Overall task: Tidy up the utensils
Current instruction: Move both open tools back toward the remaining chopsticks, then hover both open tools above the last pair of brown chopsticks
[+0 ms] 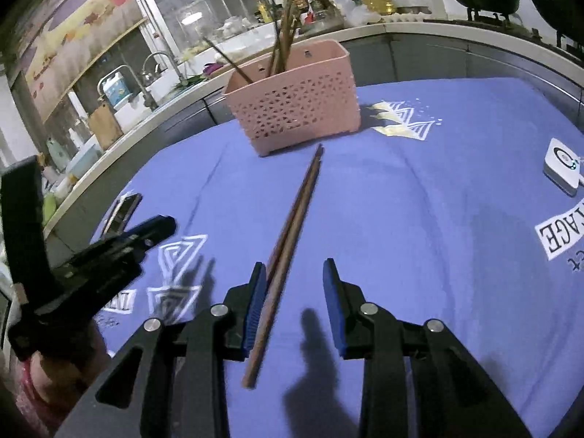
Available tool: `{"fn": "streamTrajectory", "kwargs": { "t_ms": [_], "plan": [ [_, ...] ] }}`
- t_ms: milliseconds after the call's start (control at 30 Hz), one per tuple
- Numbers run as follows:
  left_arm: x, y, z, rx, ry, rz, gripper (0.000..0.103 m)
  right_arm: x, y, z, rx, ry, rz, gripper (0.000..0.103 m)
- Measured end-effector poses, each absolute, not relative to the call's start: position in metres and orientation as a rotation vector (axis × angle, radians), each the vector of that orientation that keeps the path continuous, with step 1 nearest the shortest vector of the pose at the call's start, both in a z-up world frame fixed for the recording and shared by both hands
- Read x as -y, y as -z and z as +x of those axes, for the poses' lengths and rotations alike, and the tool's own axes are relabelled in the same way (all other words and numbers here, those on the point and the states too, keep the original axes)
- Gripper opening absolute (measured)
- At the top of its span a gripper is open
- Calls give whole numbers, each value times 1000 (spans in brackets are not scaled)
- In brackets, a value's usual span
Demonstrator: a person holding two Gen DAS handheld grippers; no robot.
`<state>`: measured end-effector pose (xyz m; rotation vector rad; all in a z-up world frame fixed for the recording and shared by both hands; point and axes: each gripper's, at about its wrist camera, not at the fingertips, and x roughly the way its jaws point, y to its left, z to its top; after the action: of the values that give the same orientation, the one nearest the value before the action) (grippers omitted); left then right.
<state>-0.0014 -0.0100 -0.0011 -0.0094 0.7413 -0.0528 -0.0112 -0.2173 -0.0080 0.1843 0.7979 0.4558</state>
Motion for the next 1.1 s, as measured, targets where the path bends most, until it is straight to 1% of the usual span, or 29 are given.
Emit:
{"fn": "streamTrajectory", "kwargs": {
  "t_ms": [200, 267, 300, 333, 400, 500, 600, 667, 733, 767, 833, 933, 1100],
  "plan": [
    [9, -2, -19, -755, 31, -22, 12, 212, -7, -23, -787, -482, 188, 33],
    [7, -3, -22, -756, 10, -27, 19, 212, -7, -23, -798, -491, 192, 33],
    [6, -5, -23, -754, -6, -30, 30, 212, -7, -23, -804, -494, 197, 34],
    [6, -6, -24, -751, -13, -34, 47, 213, -5, -23, -812, -498, 204, 35],
    [5, -8, -27, -730, -35, -39, 62, 216, 3, -23, -844, -505, 233, 36],
    [8, -7, -26, -734, -58, -11, 64, 221, 14, -23, -899, -503, 280, 36],
    [11, -5, -24, -752, -80, 0, 67, 231, 19, -26, -916, -493, 313, 37],
    [13, -3, -24, -761, -92, 8, 69, 236, 19, -29, -914, -489, 329, 39],
    [14, -4, -24, -760, -109, 14, 72, 240, 17, -33, -897, -478, 334, 47],
    [15, -5, -24, -757, -112, 13, 73, 242, 14, -35, -880, -467, 331, 49],
    [15, -6, -25, -754, -113, 9, 76, 245, 10, -39, -853, -452, 322, 58],
    [17, -8, -26, -747, -117, 6, 79, 247, 5, -44, -808, -466, 321, 66],
    [21, -8, -26, -755, -108, 15, 81, 246, 6, -52, -799, -499, 316, 75]
  ]
}}
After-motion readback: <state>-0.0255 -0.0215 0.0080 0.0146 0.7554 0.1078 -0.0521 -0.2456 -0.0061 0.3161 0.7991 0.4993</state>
